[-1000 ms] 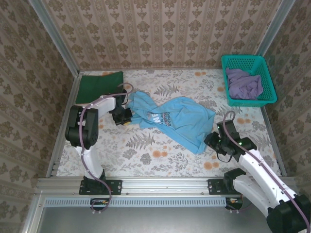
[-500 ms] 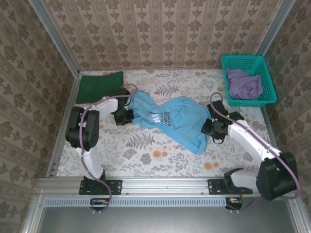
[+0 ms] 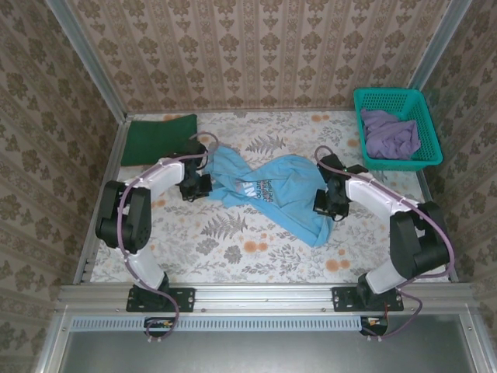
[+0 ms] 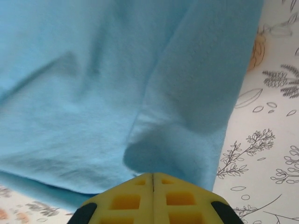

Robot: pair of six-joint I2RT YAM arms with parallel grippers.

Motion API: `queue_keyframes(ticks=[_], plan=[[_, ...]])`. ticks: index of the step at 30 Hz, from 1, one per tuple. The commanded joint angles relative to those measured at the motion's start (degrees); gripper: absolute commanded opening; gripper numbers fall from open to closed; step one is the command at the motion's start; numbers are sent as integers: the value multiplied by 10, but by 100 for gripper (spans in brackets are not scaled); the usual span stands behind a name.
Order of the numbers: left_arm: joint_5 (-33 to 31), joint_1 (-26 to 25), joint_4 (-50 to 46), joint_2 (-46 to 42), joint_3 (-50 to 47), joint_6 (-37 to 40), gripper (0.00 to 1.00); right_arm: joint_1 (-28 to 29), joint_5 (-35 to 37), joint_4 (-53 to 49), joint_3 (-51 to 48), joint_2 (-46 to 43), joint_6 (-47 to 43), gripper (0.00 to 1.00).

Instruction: Fold and stack the t-shirts

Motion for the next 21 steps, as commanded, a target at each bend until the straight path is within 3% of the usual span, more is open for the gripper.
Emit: queue_keyframes(ticks=[1, 8, 11, 15, 21], plan=[[-2, 7, -36, -34, 31, 10, 0, -7, 12, -19, 70, -79, -14, 0], [26, 48, -58, -140, 151, 10, 0, -63, 20, -10, 229, -147, -17, 0], [13, 53, -22, -221, 162, 20, 0, -71, 23, 25, 235, -182, -18, 0], [-28, 54, 3, -318, 65, 22, 0, -70, 33, 56, 116, -262, 43, 0], [-34, 63, -73, -398, -136, -21, 0, -57, -10, 38, -222, -414, 191, 7]])
